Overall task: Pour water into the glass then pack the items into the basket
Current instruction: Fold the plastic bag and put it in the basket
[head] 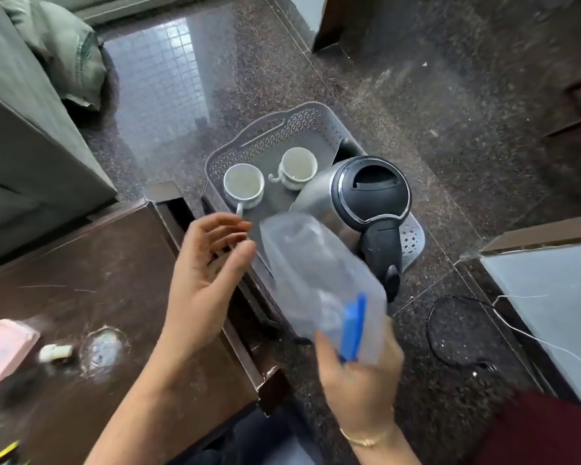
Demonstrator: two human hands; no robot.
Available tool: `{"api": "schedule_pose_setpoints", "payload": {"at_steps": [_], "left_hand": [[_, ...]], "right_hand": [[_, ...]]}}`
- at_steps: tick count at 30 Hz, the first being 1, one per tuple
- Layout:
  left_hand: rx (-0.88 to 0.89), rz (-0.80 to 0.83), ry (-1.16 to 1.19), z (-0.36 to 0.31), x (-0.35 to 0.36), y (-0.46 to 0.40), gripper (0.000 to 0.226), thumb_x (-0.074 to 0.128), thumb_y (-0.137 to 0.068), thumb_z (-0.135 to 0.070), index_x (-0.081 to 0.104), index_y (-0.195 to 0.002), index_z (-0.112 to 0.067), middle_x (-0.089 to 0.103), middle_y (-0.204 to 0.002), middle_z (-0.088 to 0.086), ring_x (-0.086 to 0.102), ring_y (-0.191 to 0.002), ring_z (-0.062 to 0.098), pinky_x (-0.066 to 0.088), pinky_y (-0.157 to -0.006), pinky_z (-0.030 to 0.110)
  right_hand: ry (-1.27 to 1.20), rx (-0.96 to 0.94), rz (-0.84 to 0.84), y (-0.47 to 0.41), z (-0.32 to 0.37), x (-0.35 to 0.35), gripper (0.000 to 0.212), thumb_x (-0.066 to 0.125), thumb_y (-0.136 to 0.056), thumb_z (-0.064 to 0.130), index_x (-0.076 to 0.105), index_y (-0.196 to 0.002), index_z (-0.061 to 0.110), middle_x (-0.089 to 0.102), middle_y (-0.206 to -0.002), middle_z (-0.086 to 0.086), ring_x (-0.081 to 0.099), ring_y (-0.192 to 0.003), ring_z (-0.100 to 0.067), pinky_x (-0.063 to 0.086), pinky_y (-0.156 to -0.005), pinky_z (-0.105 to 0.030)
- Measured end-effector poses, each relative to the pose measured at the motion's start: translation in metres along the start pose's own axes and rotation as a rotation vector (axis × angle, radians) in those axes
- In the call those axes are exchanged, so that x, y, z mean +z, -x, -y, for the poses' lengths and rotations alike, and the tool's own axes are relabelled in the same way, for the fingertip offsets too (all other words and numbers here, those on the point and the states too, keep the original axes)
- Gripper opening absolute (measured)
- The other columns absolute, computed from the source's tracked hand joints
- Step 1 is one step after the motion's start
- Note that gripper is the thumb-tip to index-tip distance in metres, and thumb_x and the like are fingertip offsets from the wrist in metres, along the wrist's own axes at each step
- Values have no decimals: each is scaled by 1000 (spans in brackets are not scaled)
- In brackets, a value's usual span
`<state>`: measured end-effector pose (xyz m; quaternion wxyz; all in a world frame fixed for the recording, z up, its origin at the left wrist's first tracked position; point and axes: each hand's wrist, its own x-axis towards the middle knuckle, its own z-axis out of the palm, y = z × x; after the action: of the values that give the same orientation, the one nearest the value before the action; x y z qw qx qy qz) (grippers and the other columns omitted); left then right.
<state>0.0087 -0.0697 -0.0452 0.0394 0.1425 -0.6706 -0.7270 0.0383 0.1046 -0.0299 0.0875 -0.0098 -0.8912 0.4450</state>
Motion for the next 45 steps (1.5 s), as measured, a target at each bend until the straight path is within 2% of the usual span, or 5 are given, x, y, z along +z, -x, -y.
{"api": "schedule_pose_setpoints", "payload": {"at_steps": [4,9,20,33,45], "left_hand": [[9,317,-355,16,21,-16,41,69,-82,-30,54,-120,-30,63,-118,-15,58,-115,3,47,-102,40],[-9,344,-245,34,58,-12,68,62,-89,-21,28,-147,-24,36,-150,-12,35,-139,9,37,-112,38],[133,408,-938,71,63,-7,125,73,-77,-8,-29,-141,-43,5,-162,-4,15,-147,26,16,-119,34],[91,273,-618,71,59,-3,78,47,-93,2,16,-148,-43,31,-155,-3,28,-144,13,21,-117,22],[-21,-266,-324,66,46,9,43,39,-94,2,48,-132,-14,55,-133,0,48,-124,4,35,-105,16]], "right_hand": [[-290,446,-25,-25,-3,-45,87,61,-22,92,55,-84,31,54,-90,4,60,-85,3,49,-81,-11],[-311,261,-5,-16,-15,-15,68,80,-68,1,63,-92,62,54,-129,-14,63,-104,-18,54,-90,-30],[-344,91,-375,-41,-74,2,44,69,-67,-3,75,-85,36,63,-111,23,60,-104,5,50,-86,-16],[76,-161,-313,-35,-50,-15,37,69,-80,-2,64,-99,31,42,-135,-17,32,-133,-48,34,-107,-59],[835,-150,428,-53,-49,89,37,42,-80,5,53,-114,8,65,-99,-11,62,-93,-33,51,-67,-37]]}}
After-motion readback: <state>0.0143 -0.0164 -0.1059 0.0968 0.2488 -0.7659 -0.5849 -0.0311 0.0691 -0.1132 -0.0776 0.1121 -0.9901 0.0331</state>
